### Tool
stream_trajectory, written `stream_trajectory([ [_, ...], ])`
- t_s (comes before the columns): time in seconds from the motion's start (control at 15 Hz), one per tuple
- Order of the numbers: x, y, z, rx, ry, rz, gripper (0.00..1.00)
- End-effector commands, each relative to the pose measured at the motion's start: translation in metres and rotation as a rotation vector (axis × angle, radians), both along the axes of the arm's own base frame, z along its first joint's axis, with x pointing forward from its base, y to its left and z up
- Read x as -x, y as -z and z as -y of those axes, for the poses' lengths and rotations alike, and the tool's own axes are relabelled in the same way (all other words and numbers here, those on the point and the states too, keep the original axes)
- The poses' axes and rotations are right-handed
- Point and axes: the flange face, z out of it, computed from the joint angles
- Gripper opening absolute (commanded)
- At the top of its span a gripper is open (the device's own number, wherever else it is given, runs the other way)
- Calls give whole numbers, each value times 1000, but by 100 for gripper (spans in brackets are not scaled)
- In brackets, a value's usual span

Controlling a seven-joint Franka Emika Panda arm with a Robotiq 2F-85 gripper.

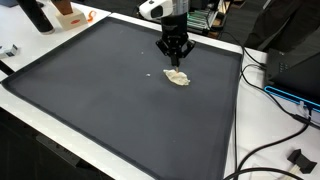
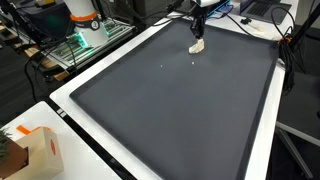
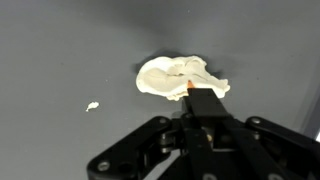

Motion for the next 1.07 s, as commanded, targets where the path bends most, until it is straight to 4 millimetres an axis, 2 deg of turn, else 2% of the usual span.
stream_trajectory([
  [0.0,-2,18,-4,19,-3,-7,3],
  [0.73,-7,30,-4,35,9,-35,3],
  [1.0,-6,24,-5,35,15,-36,3],
])
